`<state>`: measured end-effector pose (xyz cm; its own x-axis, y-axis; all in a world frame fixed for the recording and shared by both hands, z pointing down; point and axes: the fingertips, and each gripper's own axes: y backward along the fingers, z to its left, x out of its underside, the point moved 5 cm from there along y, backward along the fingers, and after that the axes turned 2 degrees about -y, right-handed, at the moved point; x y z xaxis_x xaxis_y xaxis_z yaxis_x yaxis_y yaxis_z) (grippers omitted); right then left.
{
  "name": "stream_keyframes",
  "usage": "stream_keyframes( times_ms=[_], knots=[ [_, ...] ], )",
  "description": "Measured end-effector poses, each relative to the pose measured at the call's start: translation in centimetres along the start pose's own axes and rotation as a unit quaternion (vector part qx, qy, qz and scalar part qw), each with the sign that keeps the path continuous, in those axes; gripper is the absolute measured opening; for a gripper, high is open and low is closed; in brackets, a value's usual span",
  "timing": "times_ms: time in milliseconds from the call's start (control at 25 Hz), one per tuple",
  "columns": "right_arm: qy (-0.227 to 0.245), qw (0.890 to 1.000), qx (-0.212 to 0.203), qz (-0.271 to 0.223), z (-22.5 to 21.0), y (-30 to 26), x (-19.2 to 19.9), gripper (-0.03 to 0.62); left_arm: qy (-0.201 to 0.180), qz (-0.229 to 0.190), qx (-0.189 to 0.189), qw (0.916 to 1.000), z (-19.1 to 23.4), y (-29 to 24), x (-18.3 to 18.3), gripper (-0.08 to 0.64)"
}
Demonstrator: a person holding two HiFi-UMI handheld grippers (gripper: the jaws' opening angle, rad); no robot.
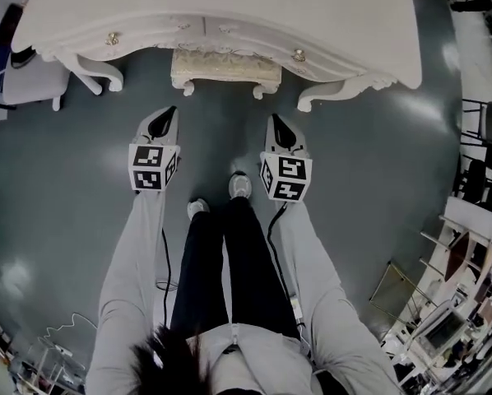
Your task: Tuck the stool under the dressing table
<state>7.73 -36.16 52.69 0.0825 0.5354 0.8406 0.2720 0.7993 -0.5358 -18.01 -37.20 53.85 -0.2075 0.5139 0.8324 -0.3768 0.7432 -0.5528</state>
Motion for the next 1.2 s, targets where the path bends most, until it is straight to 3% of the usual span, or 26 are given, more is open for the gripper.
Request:
stream_keyframes(
  times_ms=[200,640,840,1200],
  knots=[
    [-0.019,1.0,0.01,-0.015,0.9,4.3,-1.8,0.002,-0.032,0.0,0.016,0.9993,-1.2,4.2,-1.5,0.003],
    [-0.005,0.999,0.012,-0.04,3.9,12.1,-5.8,0.002,-0.042,-0.037,0.031,0.998,-3.2,11.6,-6.0,0.003],
    [-0.019,0.998,0.013,-0.061,4.9,14.8,-7.8,0.002,-0.06,-0.056,0.038,0.9959,-3.9,14.5,-8.0,0.003],
    [-0.029,0.995,0.007,-0.097,6.7,19.9,-11.3,0.002,-0.052,-0.093,0.043,0.9933,-4.5,20.2,-10.9,0.003]
  ],
)
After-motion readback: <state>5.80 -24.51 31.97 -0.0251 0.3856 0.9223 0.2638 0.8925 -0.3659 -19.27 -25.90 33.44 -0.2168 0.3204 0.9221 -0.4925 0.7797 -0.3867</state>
